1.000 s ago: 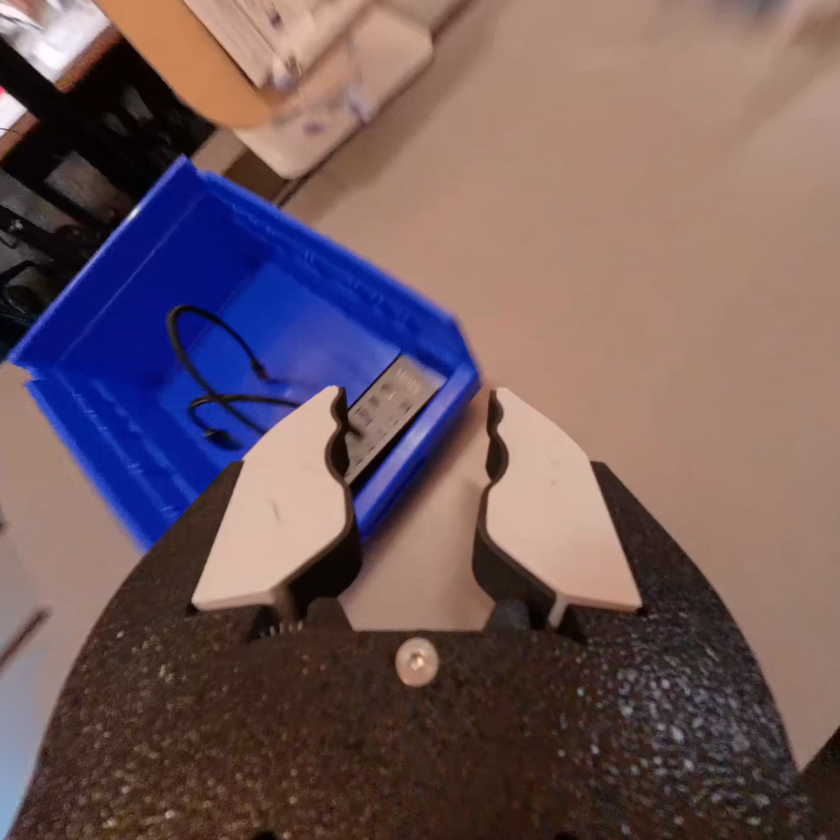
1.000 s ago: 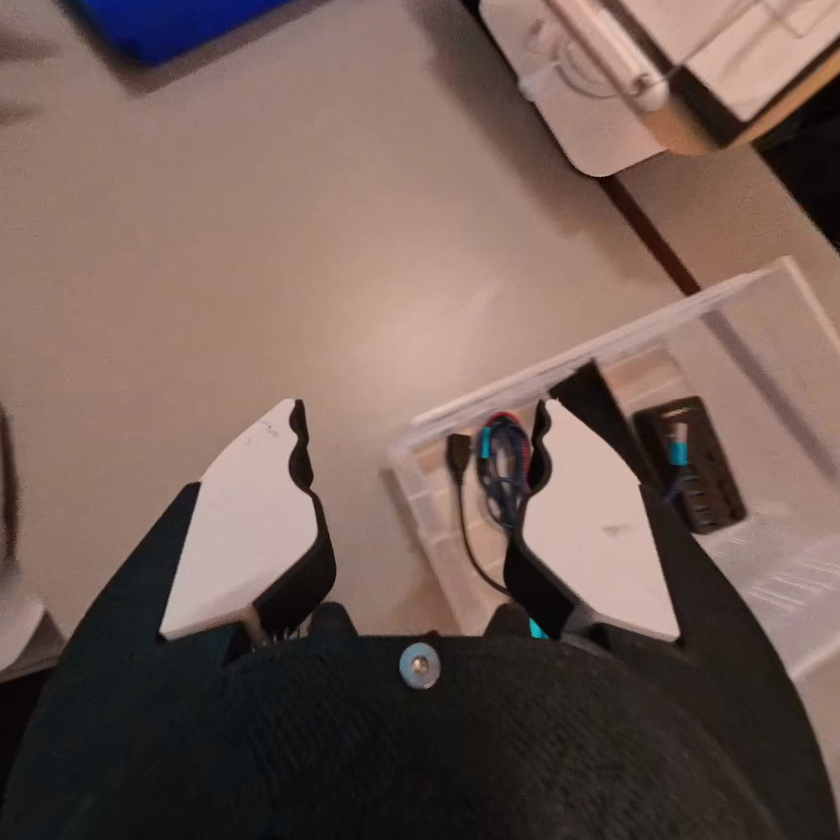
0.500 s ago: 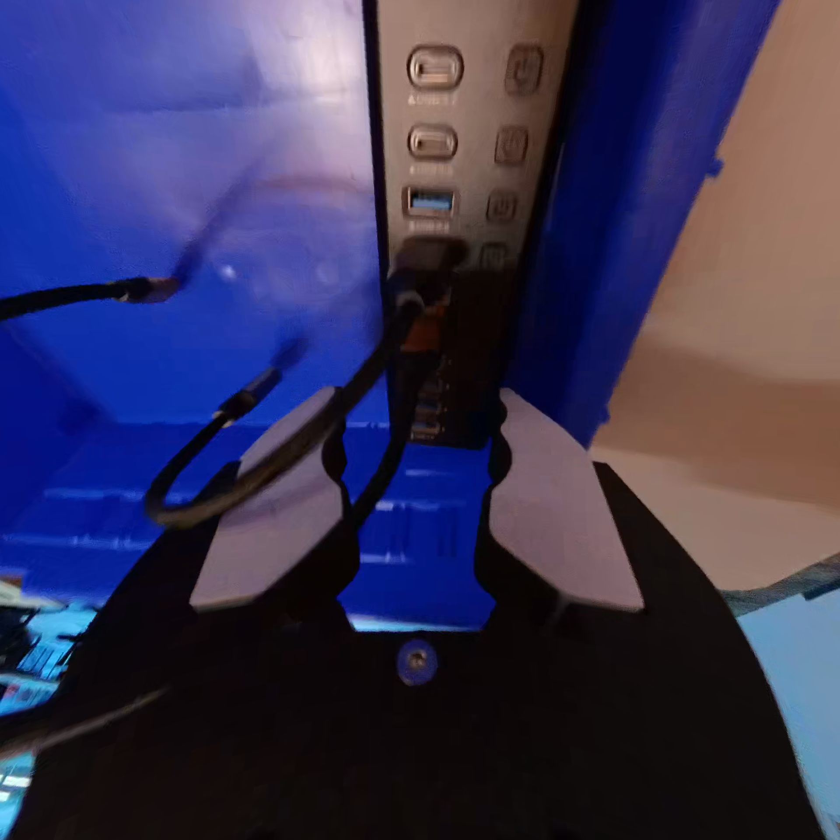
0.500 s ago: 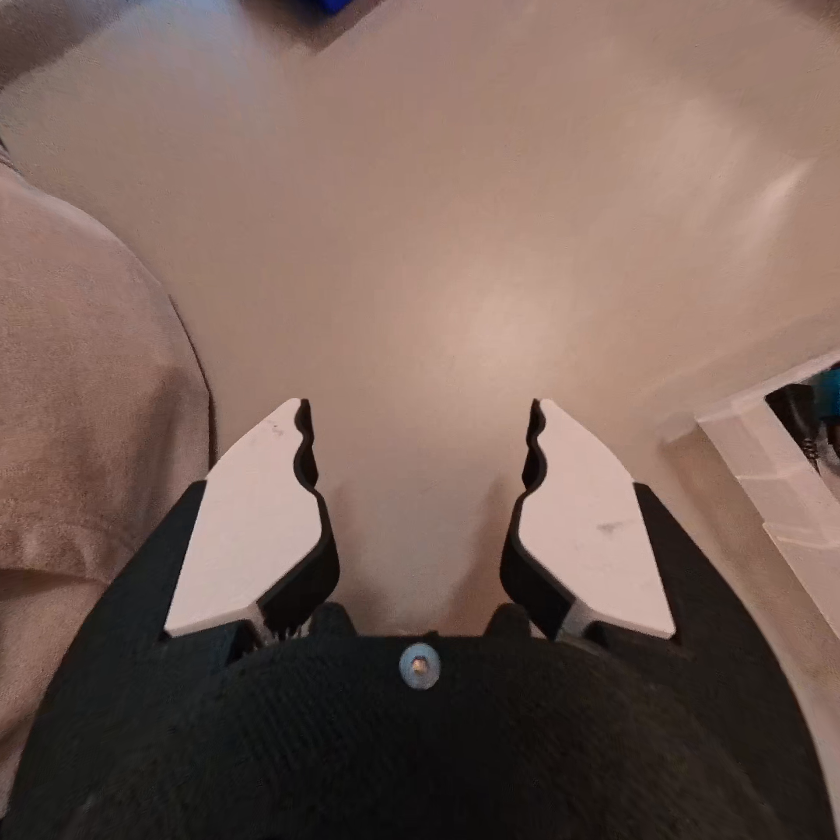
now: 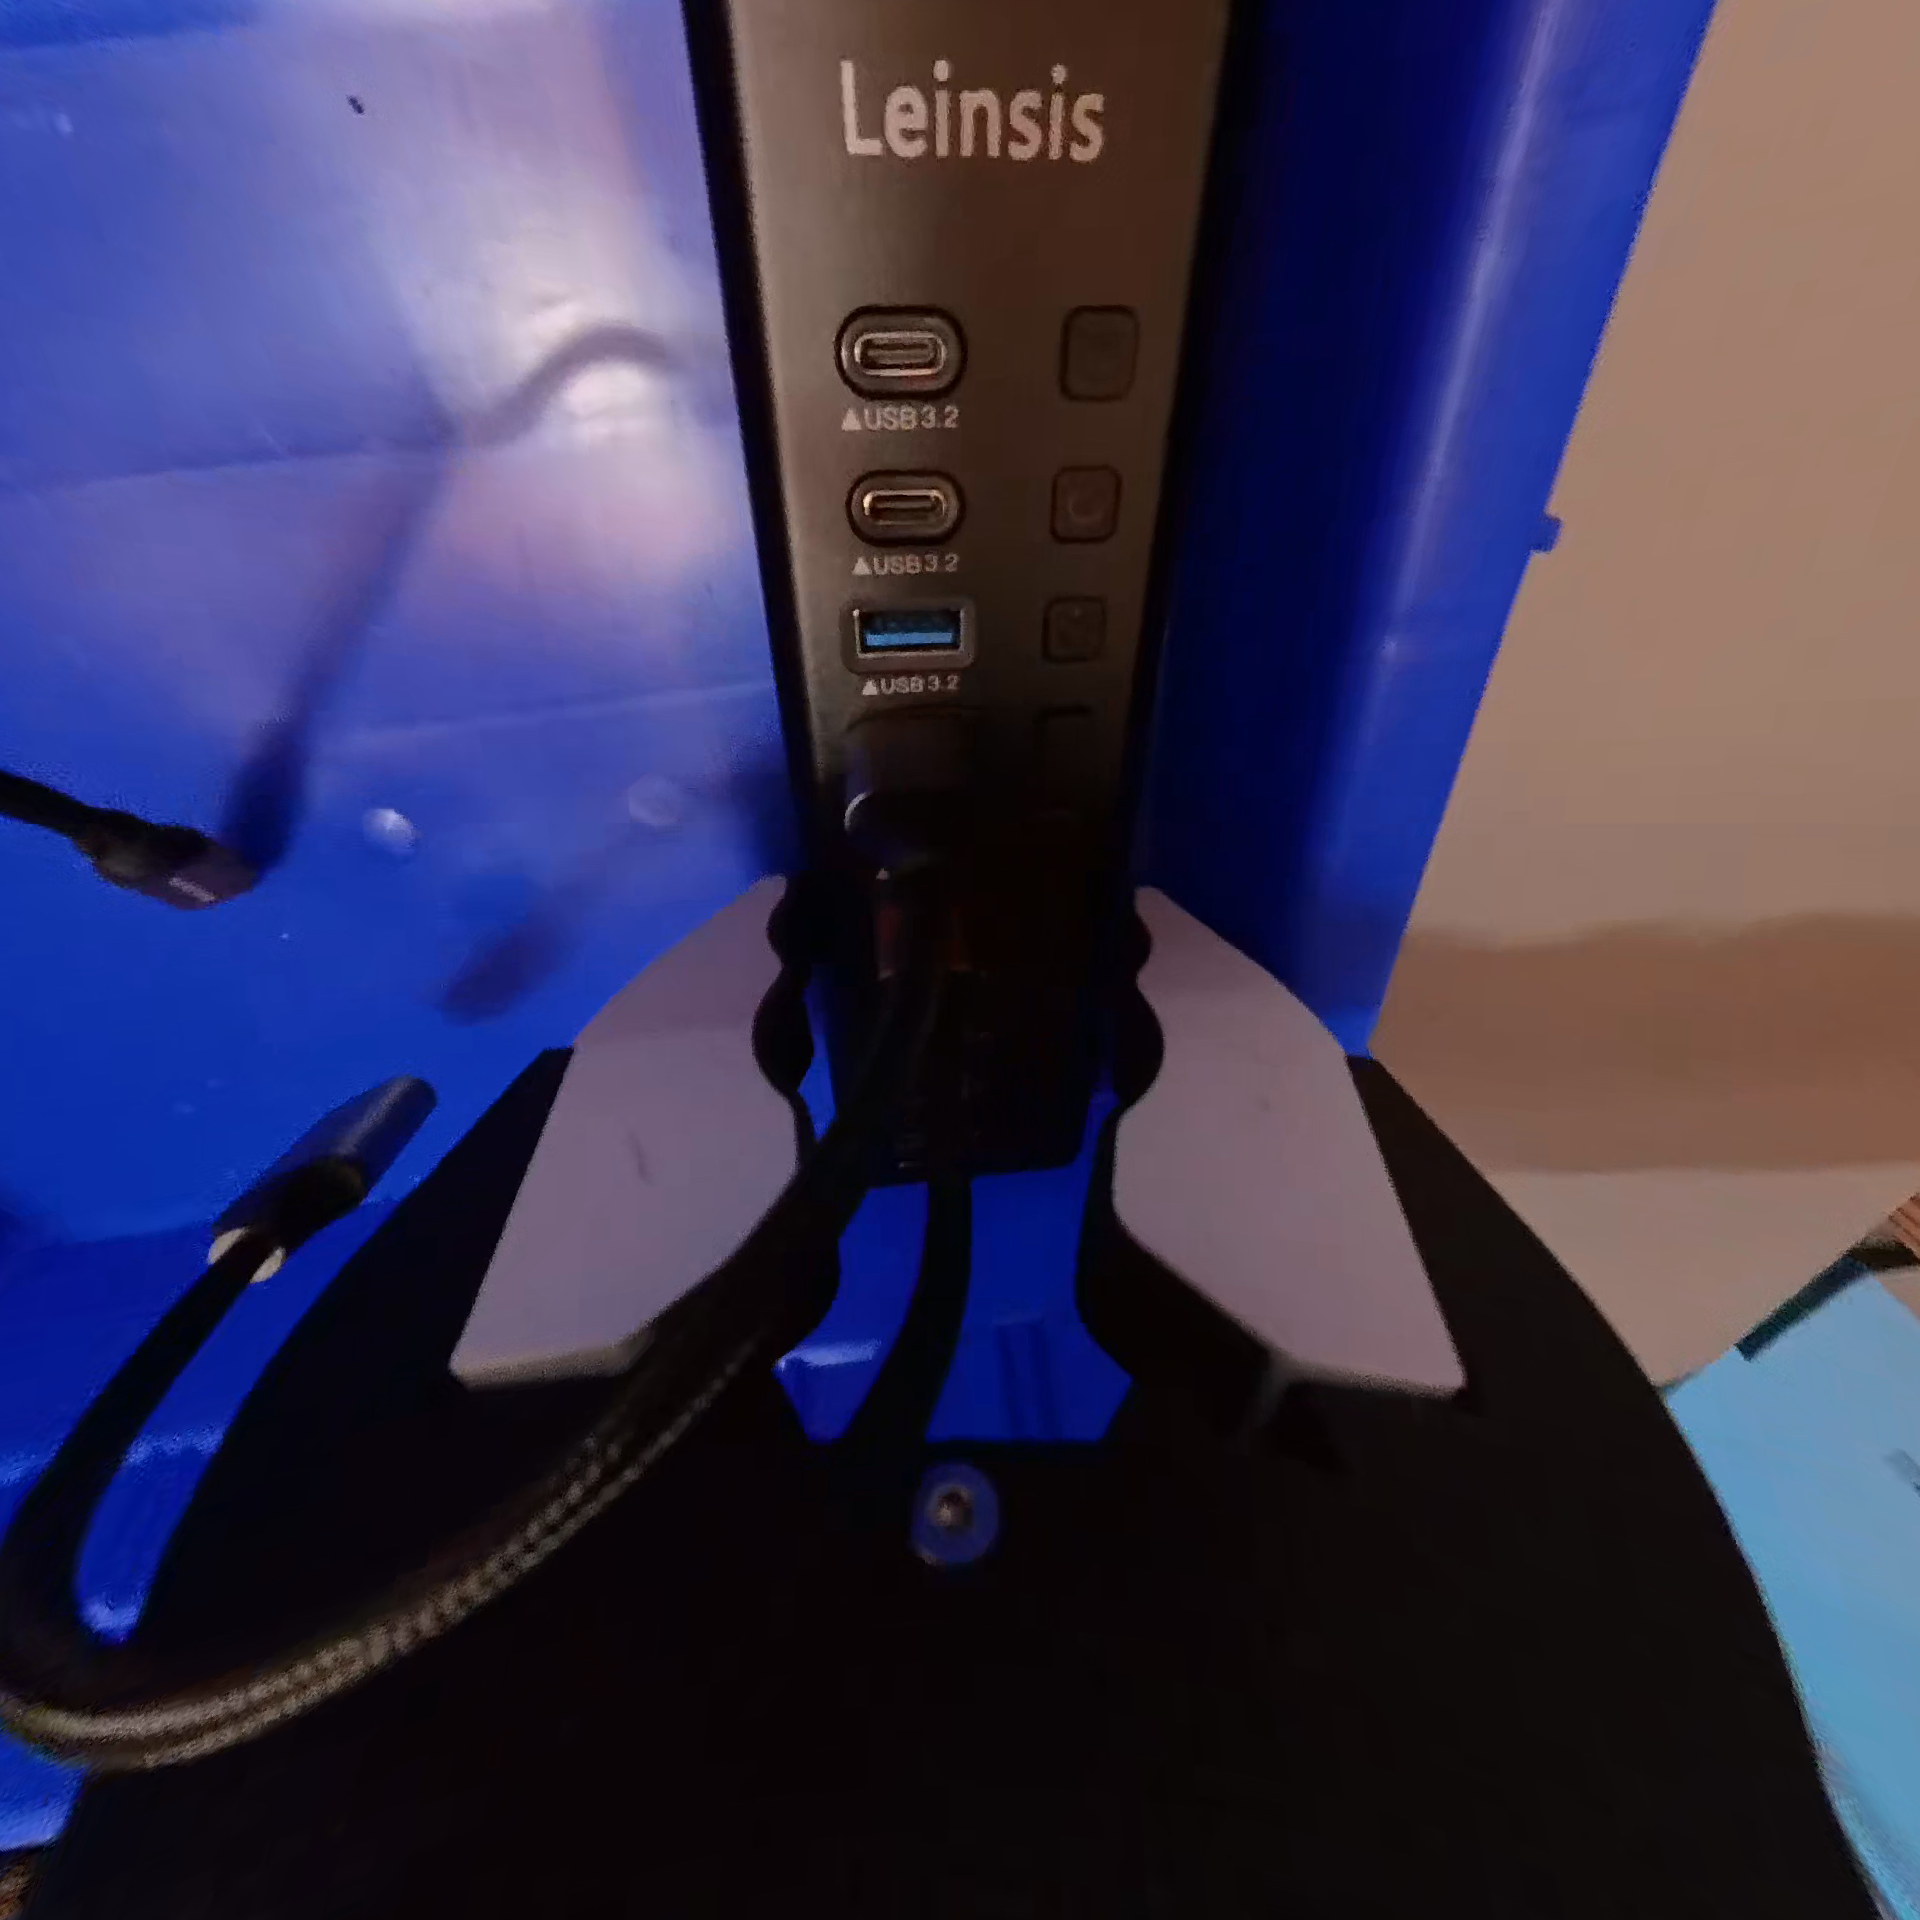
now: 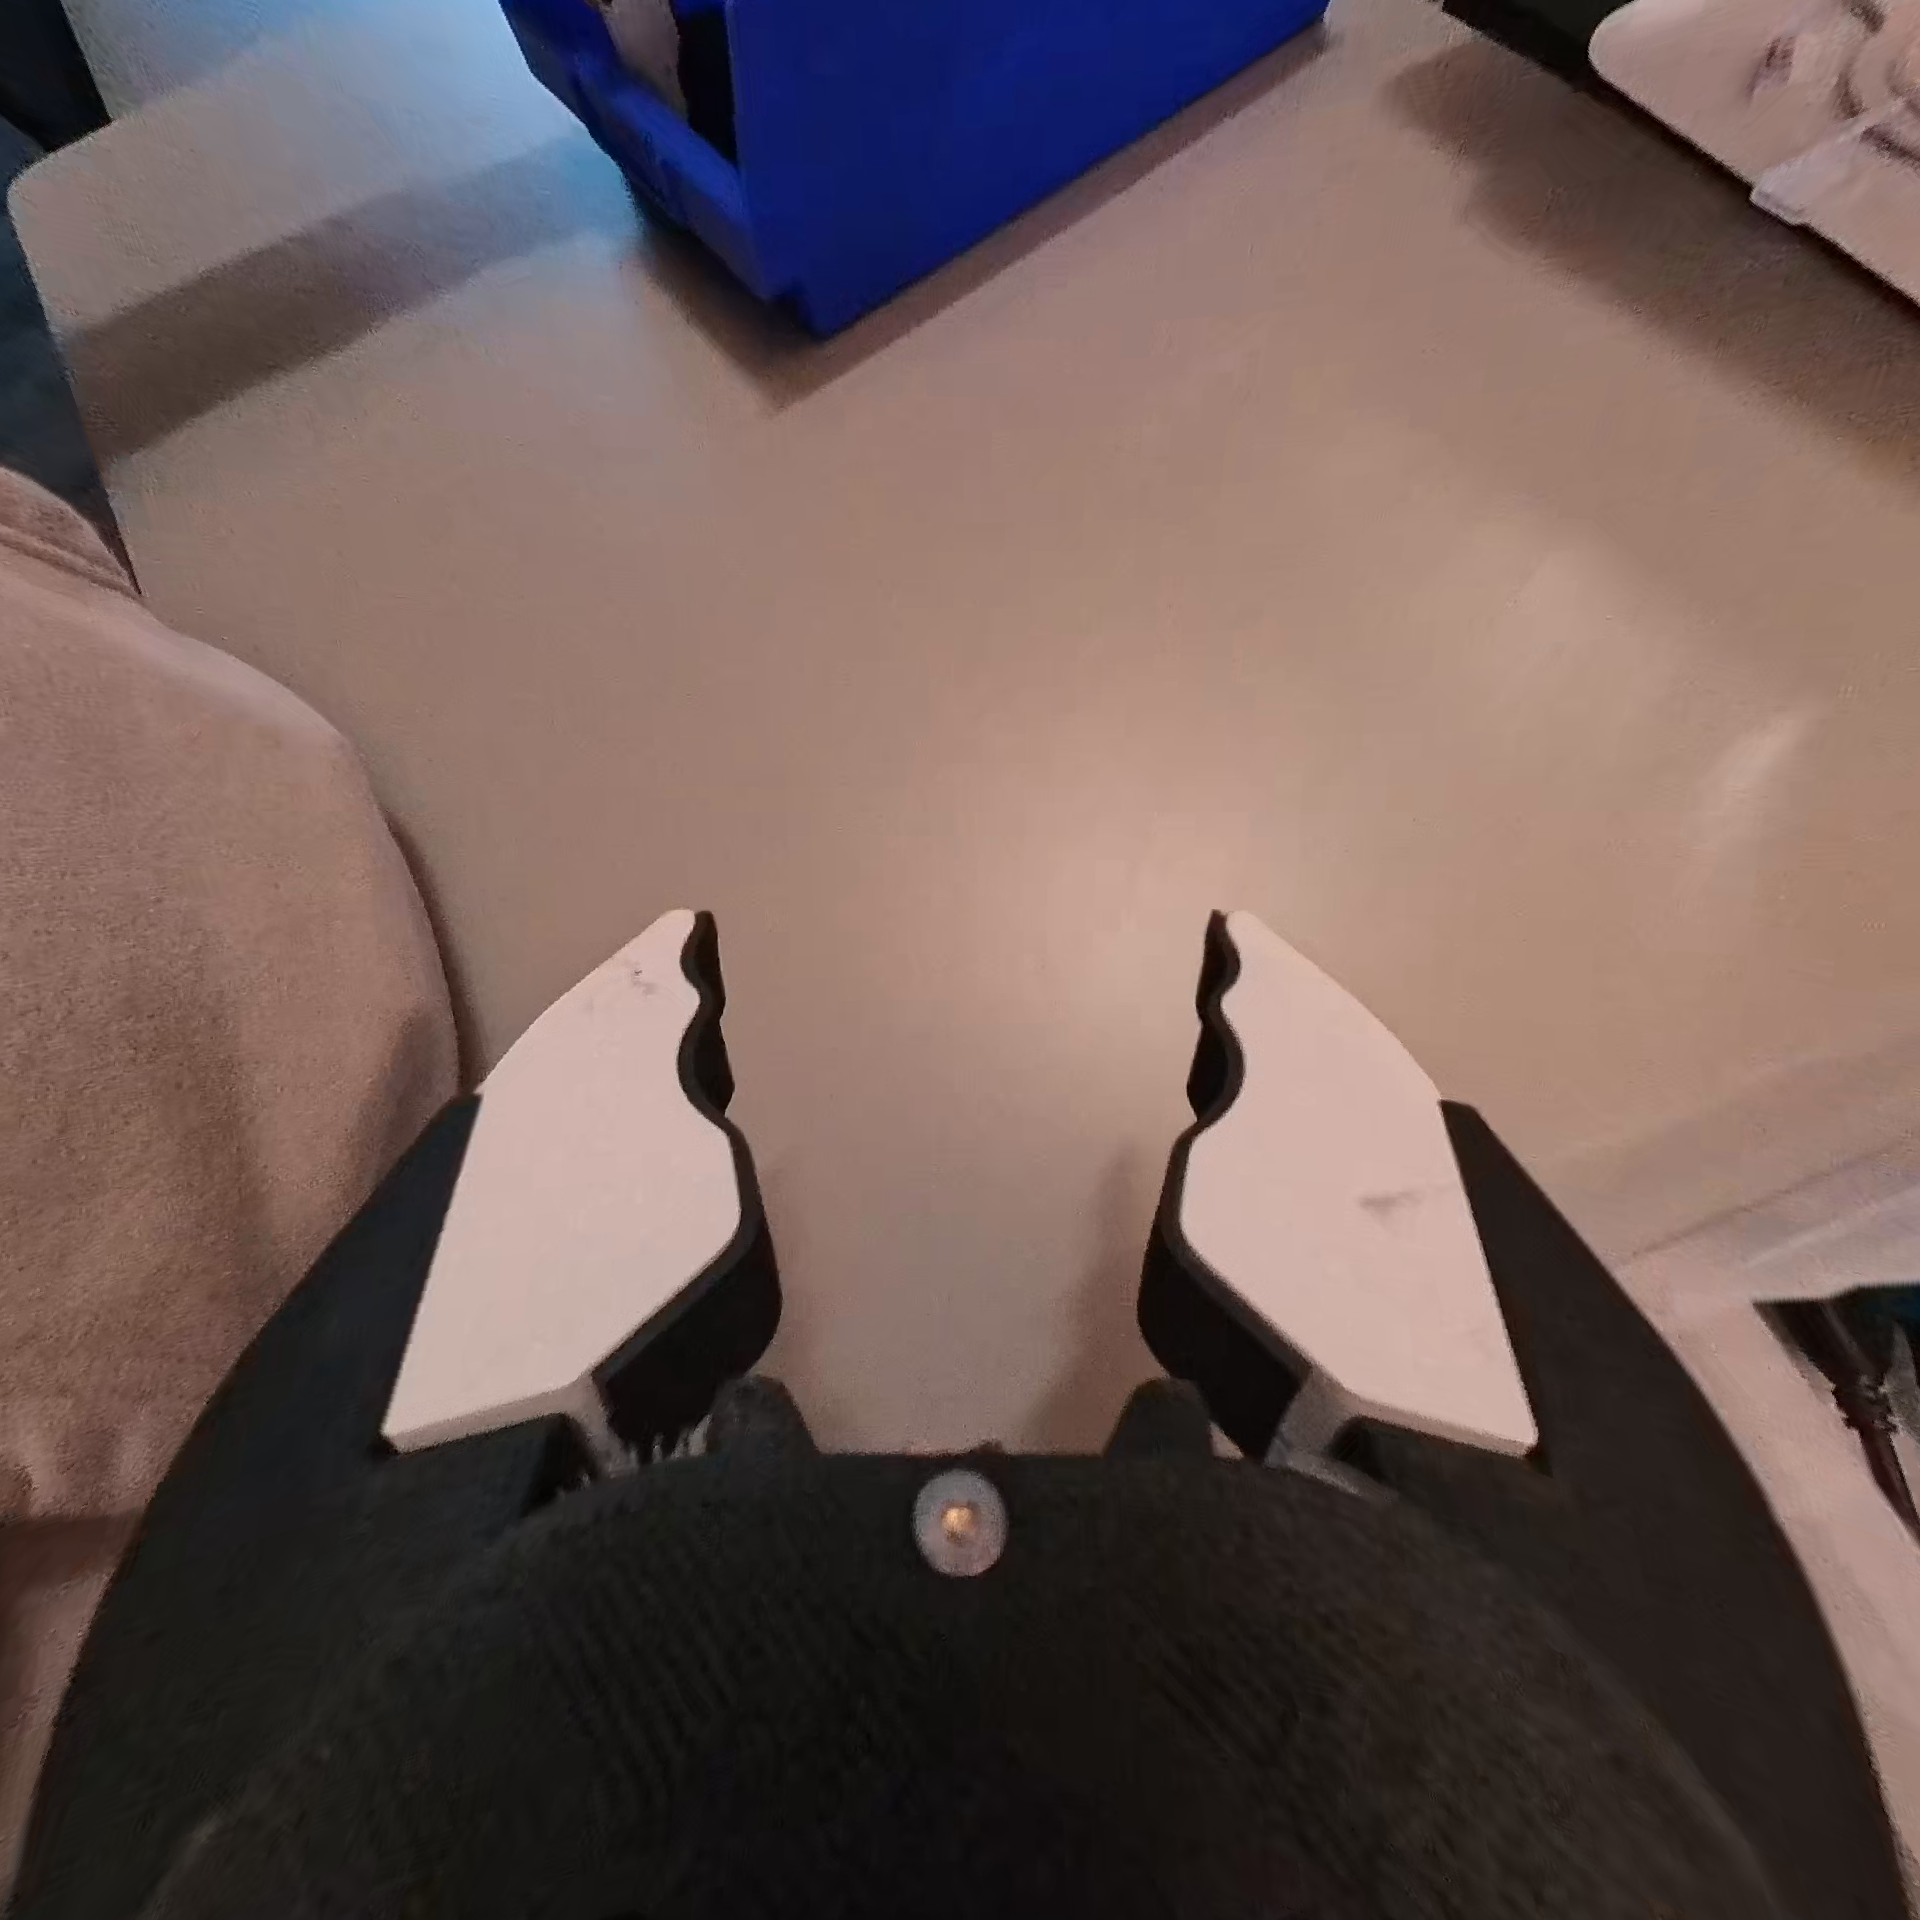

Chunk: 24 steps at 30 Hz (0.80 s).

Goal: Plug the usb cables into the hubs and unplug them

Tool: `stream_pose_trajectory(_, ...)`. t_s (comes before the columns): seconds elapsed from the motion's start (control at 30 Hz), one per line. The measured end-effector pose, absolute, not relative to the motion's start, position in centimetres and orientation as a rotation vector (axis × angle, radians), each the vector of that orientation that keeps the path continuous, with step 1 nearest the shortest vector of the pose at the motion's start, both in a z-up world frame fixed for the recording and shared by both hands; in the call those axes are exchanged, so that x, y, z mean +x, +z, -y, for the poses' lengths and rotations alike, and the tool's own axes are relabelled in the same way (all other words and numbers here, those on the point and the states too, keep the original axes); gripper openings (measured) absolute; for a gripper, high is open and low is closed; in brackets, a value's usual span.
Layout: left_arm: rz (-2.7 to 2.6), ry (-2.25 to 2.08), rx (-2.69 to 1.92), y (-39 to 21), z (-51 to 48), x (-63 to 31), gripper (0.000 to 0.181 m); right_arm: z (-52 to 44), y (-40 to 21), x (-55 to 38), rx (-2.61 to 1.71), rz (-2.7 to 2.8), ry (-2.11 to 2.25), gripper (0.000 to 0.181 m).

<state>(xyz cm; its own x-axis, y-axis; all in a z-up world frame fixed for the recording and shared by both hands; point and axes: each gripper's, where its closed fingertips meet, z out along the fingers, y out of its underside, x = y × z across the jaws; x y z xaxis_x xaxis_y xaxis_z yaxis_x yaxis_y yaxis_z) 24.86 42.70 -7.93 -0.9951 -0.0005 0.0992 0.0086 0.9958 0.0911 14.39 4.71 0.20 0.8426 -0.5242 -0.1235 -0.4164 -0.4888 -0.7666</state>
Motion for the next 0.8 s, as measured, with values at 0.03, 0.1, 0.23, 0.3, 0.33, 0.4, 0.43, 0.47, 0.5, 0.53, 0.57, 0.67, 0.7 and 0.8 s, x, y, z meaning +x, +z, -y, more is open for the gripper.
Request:
stream_pose_trajectory(0.03, 3.061, -0.125, 0.018, -7.9, -42.7, 25.0, 0.055, -5.3, 0.3, 14.8, -2.141, -0.674, -0.168, 0.088)
stream_pose_trajectory(0.1, 3.114, -0.080, 0.081, -7.5, -42.4, 25.3, 0.055, -6.5, 0.5, 15.1, -2.125, -0.630, -0.156, 0.087)
stream_pose_trajectory(0.23, 3.287, 0.050, 0.200, -4.4, -41.5, 26.7, 0.055, -8.7, 1.7, 15.9, -2.063, -0.571, -0.158, 0.087)
stream_pose_trajectory(0.3, 3.398, 0.110, 0.225, -2.0, -41.3, 27.6, 0.054, -10.0, 3.0, 16.6, -1.993, -0.564, -0.177, 0.086)
stream_pose_trajectory(0.33, 3.457, 0.143, 0.234, -0.9, -41.2, 28.0, 0.054, -10.6, 3.4, 16.7, -1.971, -0.545, -0.175, 0.086)
stream_pose_trajectory(0.4, 3.570, 0.112, 0.233, 1.5, -41.5, 28.5, 0.054, -11.7, 4.0, 16.8, -1.932, -0.530, -0.150, 0.087)
stream_pose_trajectory(0.43, 3.633, 0.086, 0.205, 2.9, -41.6, 28.6, 0.054, -12.2, 4.5, 17.0, -1.902, -0.542, -0.135, 0.087)
stream_pose_trajectory(0.47, 3.710, 0.077, 0.165, 4.4, -41.4, 28.7, 0.054, -12.7, 4.9, 17.1, -1.881, -0.547, -0.118, 0.086)
stream_pose_trajectory(0.5, 3.772, 0.078, 0.138, 5.9, -41.1, 28.7, 0.054, -13.1, 5.1, 17.3, -1.865, -0.552, -0.111, 0.086)
stream_pose_trajectory(0.53, 3.821, 0.095, 0.119, 7.4, -40.6, 28.5, 0.054, -13.5, 5.4, 17.7, -1.847, -0.566, -0.109, 0.086)
stream_pose_trajectory(0.57, 3.866, 0.146, 0.093, 8.8, -39.9, 28.1, 0.054, -13.9, 5.7, 18.1, -1.822, -0.582, -0.102, 0.086)
stream_pose_trajectory(0.67, 3.895, 0.555, 0.040, 12.4, -35.8, 26.1, 0.054, -16.0, 7.8, 19.7, -1.676, -0.640, -0.028, 0.082)
stream_pose_trajectory(0.7, 3.863, 0.747, 0.026, 13.0, -34.0, 25.1, 0.054, -16.9, 8.9, 20.2, -1.600, -0.649, 0.017, 0.082)
stream_pose_trajectory(0.8, 3.630, 1.303, 0.049, 13.7, -28.4, 22.0, 0.054, -19.5, 12.0, 21.1, -1.353, -0.676, 0.216, 0.074)
